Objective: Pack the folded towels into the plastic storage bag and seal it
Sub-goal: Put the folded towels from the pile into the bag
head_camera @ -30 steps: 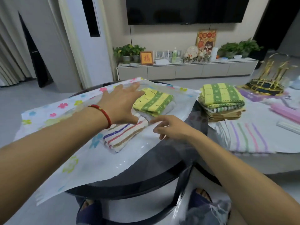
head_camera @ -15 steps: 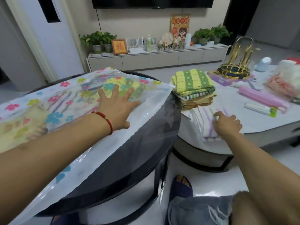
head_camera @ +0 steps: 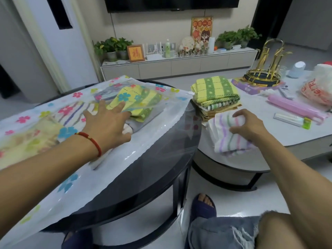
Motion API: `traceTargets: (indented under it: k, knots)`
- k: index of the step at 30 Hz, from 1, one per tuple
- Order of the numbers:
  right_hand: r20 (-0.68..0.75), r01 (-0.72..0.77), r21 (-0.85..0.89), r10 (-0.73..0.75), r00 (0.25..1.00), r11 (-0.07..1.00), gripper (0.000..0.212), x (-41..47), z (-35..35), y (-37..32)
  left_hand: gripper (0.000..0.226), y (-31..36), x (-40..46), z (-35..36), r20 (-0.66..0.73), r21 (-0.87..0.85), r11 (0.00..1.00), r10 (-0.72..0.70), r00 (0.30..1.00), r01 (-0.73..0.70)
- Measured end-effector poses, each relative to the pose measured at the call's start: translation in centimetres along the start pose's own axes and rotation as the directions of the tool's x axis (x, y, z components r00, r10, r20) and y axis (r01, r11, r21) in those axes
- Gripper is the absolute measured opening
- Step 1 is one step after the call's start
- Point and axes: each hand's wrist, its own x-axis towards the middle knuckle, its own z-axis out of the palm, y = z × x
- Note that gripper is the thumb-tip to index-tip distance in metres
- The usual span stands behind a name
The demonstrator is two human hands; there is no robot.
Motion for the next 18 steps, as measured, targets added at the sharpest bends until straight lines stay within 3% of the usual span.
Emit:
traceTargets:
  k: [2,5,9,12,13,15,18]
  knots:
    - [0.017,0.069,0.177,-0.074,0.997,0.982,0.049,-1.4,-0.7,-2.0,0.074,-1.6,-0.2,-1.4,0.002,-0.029,1.000,-0.002,1.000,0.002]
    - [0.262,-0.021,0.556,-0.150,0.953,0.831,0.047,-4.6,-1.8,-5.6,0.086,-3.8,-0.1,-4.4,0.015,-0.063,0.998,0.007,1.000,-0.006]
    - [0.555,-0.064,0.672,-0.445,0.703,0.738,0.058,-8.1,-0.7,-11.2,0.099,-6.0,-0.3,-7.9,0.036,-0.077,0.995,0.071,0.997,-0.068]
    - [0.672,-0.131,0.686,-0.554,0.492,0.716,0.054,-10.3,4.2,-16.6,0.099,-7.1,-0.6,-9.8,0.025,-0.087,0.990,0.115,0.993,-0.112]
    - [0.673,-0.138,0.701,-0.584,0.454,0.700,0.049,-10.9,6.2,-18.7,0.098,-7.3,-0.7,-10.3,0.018,-0.102,0.988,0.117,0.993,-0.114]
    - [0.590,-0.122,0.767,-0.619,0.518,0.630,0.041,-11.4,10.2,-23.0,0.095,-7.5,-0.8,-11.3,0.012,-0.136,0.986,0.102,0.995,-0.099]
    - [0.439,-0.154,0.855,-0.531,0.725,0.496,0.042,-11.4,15.8,-27.8,0.093,-7.8,-0.9,-12.4,0.015,-0.179,0.981,0.074,0.997,-0.070]
